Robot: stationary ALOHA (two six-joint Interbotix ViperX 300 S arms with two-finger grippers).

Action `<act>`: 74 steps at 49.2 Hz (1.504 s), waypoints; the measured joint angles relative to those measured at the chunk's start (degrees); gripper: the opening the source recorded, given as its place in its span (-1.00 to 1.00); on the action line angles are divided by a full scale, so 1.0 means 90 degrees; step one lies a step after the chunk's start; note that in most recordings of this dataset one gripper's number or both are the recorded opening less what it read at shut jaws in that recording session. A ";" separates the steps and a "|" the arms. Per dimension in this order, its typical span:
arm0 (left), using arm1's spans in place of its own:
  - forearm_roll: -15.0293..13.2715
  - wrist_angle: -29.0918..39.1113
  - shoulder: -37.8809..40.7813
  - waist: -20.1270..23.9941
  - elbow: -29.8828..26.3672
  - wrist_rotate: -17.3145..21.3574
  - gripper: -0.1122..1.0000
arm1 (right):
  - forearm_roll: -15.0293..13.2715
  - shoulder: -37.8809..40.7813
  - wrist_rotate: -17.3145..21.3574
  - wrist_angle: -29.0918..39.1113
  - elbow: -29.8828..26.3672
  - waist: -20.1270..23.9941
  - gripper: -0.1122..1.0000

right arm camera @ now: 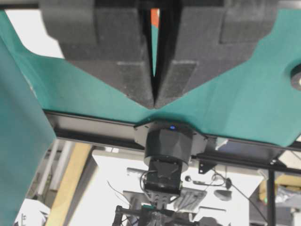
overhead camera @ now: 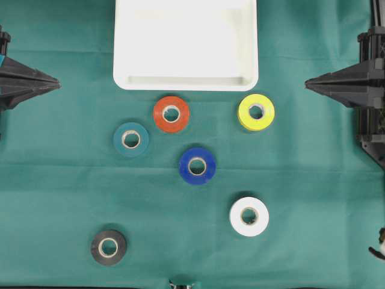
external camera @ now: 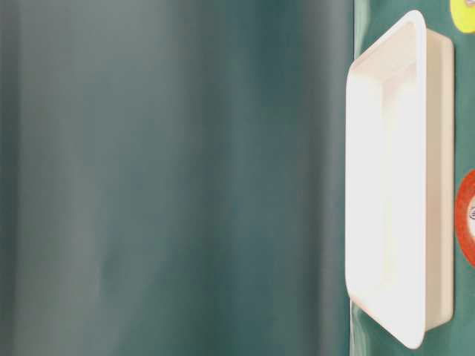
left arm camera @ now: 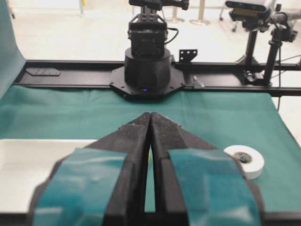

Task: Pick up the tape from a random location and place it into the white case.
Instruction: 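Open the left gripper and start moving it toward the table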

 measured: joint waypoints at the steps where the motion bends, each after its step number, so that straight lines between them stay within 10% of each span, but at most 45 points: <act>1: 0.0000 0.0029 0.0000 0.0000 -0.0010 0.0000 -0.77 | 0.0000 0.0010 0.0000 0.0000 0.0010 0.0000 -0.79; 27: -0.0020 0.0313 0.0049 -0.0039 -0.0156 -0.0039 -0.73 | -0.0010 0.0117 0.0020 0.0938 -0.0254 -0.0010 -0.77; 34: -0.0029 0.0313 0.0049 -0.0039 -0.0156 -0.0039 -0.37 | 0.0000 0.0127 0.0078 0.0947 -0.0254 -0.0010 -0.19; 46: -0.0059 0.0439 0.0049 -0.0039 -0.0156 -0.0244 0.84 | 0.0000 0.0254 0.0195 0.0938 -0.0254 -0.0029 0.86; 74: -0.0049 0.0605 0.0059 -0.0088 -0.0156 -0.0254 1.00 | 0.0000 0.0420 0.0195 0.0947 -0.0312 -0.0029 0.86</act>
